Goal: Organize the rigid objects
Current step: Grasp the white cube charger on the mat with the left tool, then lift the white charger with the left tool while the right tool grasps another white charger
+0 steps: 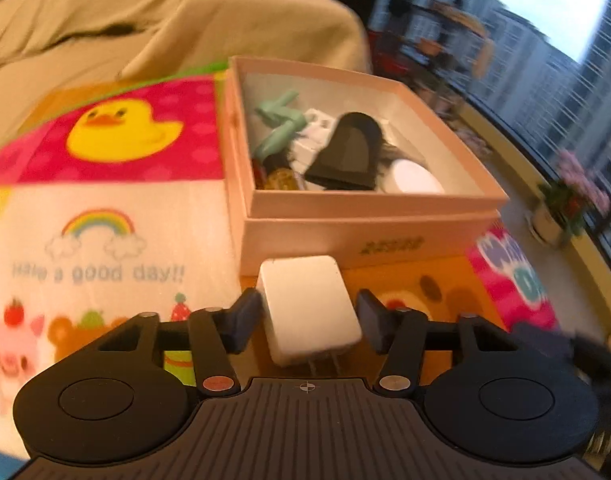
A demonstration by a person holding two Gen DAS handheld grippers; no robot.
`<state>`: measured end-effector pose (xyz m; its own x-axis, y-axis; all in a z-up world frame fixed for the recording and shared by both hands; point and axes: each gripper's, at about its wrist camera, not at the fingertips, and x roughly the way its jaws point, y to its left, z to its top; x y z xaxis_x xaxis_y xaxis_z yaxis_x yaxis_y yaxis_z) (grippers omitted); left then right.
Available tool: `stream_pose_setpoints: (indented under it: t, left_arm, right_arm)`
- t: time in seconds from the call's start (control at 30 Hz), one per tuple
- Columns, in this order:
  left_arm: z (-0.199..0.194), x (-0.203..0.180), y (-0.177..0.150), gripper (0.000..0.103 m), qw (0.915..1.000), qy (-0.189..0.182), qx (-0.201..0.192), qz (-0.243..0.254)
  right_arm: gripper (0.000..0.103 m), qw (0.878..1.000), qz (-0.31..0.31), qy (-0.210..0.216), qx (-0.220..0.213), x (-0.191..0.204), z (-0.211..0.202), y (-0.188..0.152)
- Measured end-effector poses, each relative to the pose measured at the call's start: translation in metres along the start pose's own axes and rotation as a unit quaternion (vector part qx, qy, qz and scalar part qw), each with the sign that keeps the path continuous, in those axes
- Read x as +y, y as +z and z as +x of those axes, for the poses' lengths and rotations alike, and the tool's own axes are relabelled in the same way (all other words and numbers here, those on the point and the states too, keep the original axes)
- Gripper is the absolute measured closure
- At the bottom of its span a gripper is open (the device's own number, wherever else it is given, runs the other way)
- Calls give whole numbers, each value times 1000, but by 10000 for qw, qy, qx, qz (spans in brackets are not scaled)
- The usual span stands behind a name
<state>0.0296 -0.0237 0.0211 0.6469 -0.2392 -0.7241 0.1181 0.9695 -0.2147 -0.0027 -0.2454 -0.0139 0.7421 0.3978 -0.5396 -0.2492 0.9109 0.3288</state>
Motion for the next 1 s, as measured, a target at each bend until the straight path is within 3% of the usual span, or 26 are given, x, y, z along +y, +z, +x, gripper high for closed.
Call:
stream_pose_setpoints:
  t: [0.1,0.2,0.33,0.5,0.6,0.7,0.8,0.87,1.0]
  left_arm:
    - [-14,16,-9,51,9998,-154,-9,94]
    - [-30,42,-20,51,9998,-94,-47,-161]
    - [-54,75,-37,51,9986,28,-162,-497]
    - [-72,101,-51,51,9956,-102,-306,-879]
    - [-72,104,-51,50,9953,-146,-303,-904]
    - [-70,100,-49,49,9964,-38,-261,-809]
    - [-69,91,-47,49,9976,136,-188,-655]
    - [-67,84,-47,49,9981,307,-147,-512]
    - [-63,70,-51,46,9984,542,-147,-73]
  right_arm:
    - [15,10000,-32,-32,17,1,1,0]
    - [14,9997,-168,-138,85,6,3,0]
    - [14,9959,-886,-167,73,32,0,-4]
    - [15,9828,-1429,1080,452,87,-10,-17]
    - [27,9688,-1778,1565,733,124,-3,-25]
    - [34,9571,-2240,1639,835,156,6,-37]
    - [59,9487,-2664,1422,938,173,16,-47]
    - [68,9472,-2760,1354,908,172,14,-48]
    - [70,9544,-2625,1212,745,157,2,-40]
